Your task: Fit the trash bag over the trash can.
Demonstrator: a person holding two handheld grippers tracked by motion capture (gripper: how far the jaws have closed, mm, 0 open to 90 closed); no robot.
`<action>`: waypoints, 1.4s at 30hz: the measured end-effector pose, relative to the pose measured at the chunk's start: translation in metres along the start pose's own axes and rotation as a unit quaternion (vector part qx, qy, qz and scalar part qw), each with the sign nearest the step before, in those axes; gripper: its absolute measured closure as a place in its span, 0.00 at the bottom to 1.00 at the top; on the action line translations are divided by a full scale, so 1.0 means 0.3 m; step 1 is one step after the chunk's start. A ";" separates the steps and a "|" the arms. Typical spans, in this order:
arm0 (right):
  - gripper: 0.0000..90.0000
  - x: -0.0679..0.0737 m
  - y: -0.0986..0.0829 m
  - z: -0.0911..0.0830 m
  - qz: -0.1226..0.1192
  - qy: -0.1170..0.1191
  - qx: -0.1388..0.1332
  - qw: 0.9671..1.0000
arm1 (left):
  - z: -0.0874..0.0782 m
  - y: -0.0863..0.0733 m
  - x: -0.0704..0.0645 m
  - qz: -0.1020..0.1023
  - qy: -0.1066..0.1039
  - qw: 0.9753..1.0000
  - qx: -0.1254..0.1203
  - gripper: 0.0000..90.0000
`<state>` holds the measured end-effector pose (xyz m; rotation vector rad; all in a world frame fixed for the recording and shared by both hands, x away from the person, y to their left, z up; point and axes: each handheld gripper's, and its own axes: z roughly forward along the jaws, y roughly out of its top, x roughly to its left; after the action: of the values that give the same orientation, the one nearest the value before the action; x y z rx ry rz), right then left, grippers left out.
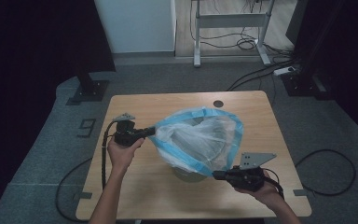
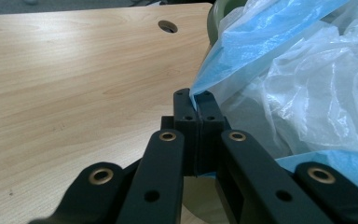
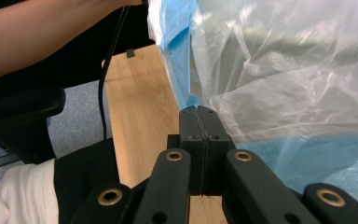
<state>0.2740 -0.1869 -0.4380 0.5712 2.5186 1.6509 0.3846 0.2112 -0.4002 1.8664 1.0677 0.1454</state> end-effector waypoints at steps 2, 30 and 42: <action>0.99 -0.002 -0.010 0.019 0.002 0.001 0.007 1.000 | 0.001 0.000 0.000 -0.001 -0.001 1.000 0.003 0.99; 0.67 -0.024 -0.073 0.083 0.021 -0.036 0.039 0.998 | 0.008 -0.005 0.000 0.002 -0.008 1.000 0.019 0.99; 0.56 0.045 0.080 -0.144 -0.009 -0.090 -0.050 0.995 | 0.004 0.000 -0.004 0.006 -0.005 1.000 0.004 1.00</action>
<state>0.2563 -0.2114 -0.3964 0.6540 2.2951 1.6298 0.3845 0.2094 -0.4004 1.8786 1.0514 0.1384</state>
